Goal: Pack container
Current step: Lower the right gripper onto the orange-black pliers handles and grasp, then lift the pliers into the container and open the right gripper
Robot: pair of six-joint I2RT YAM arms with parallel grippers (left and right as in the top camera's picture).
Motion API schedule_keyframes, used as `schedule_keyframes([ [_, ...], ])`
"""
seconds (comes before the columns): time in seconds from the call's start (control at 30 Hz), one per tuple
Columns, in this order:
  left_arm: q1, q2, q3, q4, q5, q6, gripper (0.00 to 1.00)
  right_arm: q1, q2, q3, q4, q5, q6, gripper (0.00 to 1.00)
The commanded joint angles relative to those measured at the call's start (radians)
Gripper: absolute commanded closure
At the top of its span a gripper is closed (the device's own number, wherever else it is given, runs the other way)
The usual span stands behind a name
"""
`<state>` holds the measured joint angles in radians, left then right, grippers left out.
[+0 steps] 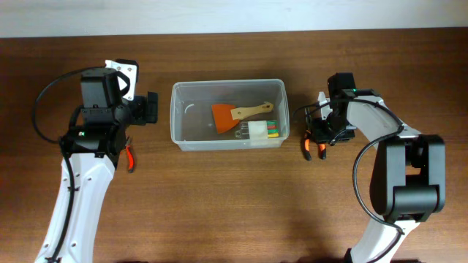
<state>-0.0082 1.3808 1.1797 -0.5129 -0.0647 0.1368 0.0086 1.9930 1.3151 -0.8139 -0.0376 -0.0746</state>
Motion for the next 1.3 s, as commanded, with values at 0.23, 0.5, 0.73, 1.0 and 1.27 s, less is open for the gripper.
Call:
schedule_keyframes([
  [0.23,0.001,0.005,0.020,0.003,-0.011,-0.009,0.01,0.045,0.013,-0.066,0.045,0.043,0.013,0.60],
  [0.5,0.001,0.005,0.020,0.003,-0.011,-0.009,0.01,0.047,0.013,-0.066,0.045,0.050,0.012,0.72],
  [0.73,0.001,0.005,0.020,0.003,-0.011,-0.009,0.01,0.040,0.013,-0.063,0.044,0.050,0.013,0.83],
  [1.0,0.001,0.005,0.020,0.003,-0.011,-0.009,0.01,-0.019,-0.010,0.060,-0.051,0.050,0.013,0.94],
  [1.27,0.001,0.005,0.020,0.003,-0.011,-0.009,0.01,-0.042,-0.097,0.360,-0.217,0.050,0.013,0.95],
])
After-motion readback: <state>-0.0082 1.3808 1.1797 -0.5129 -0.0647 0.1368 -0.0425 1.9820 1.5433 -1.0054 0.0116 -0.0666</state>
